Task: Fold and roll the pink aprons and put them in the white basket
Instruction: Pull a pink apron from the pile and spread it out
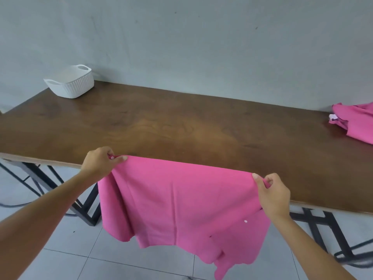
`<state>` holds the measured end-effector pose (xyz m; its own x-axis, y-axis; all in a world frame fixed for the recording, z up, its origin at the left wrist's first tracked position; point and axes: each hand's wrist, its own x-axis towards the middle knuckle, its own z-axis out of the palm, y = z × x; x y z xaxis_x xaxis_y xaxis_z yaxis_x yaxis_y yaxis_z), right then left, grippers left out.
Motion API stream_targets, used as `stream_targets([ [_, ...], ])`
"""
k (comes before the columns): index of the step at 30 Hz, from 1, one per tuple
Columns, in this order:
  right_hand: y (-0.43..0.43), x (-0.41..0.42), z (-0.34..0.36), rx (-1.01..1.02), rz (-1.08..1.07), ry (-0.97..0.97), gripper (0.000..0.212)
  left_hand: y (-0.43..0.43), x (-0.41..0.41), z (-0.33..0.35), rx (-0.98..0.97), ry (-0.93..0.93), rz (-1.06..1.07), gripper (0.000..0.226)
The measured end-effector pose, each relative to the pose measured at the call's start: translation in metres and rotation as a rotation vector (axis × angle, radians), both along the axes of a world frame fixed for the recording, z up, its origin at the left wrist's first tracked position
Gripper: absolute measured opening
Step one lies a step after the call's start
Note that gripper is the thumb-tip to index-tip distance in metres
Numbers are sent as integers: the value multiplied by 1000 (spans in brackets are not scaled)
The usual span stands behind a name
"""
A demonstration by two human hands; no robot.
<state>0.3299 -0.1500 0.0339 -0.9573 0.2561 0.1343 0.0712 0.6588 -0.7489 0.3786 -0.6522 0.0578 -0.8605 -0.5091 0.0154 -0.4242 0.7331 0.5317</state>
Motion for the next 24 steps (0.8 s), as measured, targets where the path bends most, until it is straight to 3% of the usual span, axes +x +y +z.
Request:
stream_targets([
  [10, -2, -67, -30, 264, 46, 24, 24, 19, -50, -45, -98, 25, 219, 49],
  [24, -16, -160, -46, 226, 132, 21, 24, -13, -129, -59, -74, 38, 254, 56],
])
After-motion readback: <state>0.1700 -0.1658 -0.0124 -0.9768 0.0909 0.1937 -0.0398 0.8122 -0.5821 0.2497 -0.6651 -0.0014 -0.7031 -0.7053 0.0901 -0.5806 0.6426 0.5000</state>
